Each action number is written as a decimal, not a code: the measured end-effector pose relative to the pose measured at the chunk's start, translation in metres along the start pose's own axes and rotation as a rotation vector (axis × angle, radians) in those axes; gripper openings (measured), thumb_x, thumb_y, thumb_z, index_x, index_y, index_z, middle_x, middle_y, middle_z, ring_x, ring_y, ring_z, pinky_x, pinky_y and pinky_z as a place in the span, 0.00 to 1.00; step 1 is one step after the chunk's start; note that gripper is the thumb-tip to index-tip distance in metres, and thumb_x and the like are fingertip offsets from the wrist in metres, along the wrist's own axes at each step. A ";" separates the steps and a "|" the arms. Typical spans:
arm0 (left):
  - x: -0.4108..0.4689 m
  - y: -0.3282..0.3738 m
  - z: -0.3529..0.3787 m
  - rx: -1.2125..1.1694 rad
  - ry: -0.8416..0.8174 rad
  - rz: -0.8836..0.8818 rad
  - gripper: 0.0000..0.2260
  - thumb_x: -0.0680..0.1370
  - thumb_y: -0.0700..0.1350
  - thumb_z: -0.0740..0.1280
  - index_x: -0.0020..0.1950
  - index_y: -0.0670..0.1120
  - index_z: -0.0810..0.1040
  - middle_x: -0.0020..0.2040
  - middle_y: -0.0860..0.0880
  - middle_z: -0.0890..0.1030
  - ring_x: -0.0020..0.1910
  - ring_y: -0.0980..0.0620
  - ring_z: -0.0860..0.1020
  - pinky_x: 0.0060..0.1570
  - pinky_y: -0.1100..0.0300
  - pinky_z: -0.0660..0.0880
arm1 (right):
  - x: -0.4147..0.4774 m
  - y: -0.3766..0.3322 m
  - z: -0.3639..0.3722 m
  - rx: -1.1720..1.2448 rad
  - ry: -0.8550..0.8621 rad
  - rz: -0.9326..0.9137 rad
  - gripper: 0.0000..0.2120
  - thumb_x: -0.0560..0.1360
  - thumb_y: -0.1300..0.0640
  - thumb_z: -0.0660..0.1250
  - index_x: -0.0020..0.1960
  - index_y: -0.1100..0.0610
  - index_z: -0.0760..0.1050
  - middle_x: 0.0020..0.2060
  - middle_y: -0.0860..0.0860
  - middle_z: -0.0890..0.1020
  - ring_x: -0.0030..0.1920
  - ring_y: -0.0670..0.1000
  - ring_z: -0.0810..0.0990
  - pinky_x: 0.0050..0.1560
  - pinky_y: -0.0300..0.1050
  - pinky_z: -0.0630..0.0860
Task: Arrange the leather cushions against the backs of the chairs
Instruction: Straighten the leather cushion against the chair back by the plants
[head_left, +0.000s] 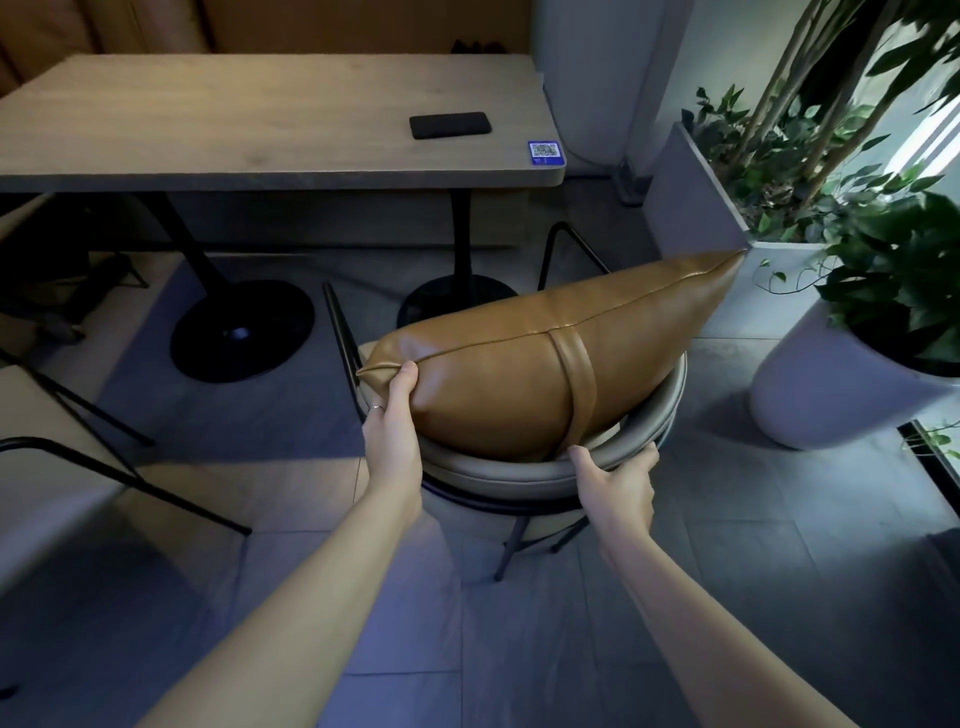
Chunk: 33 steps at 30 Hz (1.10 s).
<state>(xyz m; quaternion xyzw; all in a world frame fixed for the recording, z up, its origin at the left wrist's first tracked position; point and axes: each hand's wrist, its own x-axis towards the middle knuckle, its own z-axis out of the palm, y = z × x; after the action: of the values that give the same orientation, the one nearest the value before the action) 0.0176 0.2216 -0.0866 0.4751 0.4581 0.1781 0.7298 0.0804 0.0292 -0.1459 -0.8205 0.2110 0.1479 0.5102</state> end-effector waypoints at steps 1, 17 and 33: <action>-0.001 -0.001 0.001 -0.002 -0.003 0.006 0.43 0.58 0.71 0.70 0.69 0.52 0.77 0.66 0.51 0.80 0.65 0.47 0.77 0.72 0.46 0.69 | 0.001 0.000 -0.001 0.002 0.003 0.009 0.49 0.76 0.46 0.72 0.85 0.54 0.45 0.76 0.60 0.70 0.72 0.66 0.72 0.68 0.61 0.73; 0.037 0.021 -0.006 -0.005 -0.031 0.023 0.41 0.59 0.71 0.72 0.67 0.52 0.78 0.63 0.51 0.82 0.62 0.47 0.79 0.69 0.45 0.72 | -0.006 -0.014 0.027 0.099 0.000 -0.030 0.50 0.76 0.40 0.72 0.85 0.55 0.46 0.79 0.59 0.67 0.75 0.64 0.70 0.71 0.59 0.71; 0.142 0.087 -0.031 0.067 -0.149 0.054 0.30 0.67 0.66 0.73 0.63 0.50 0.83 0.54 0.50 0.88 0.55 0.48 0.85 0.63 0.48 0.78 | -0.018 -0.069 0.133 0.054 -0.048 0.083 0.52 0.79 0.37 0.67 0.84 0.56 0.34 0.82 0.66 0.50 0.72 0.69 0.70 0.65 0.59 0.72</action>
<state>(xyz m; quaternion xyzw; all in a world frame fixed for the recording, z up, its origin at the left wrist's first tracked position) 0.0800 0.3786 -0.0871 0.5235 0.3951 0.1464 0.7405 0.0951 0.1794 -0.1425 -0.7931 0.2366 0.1829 0.5306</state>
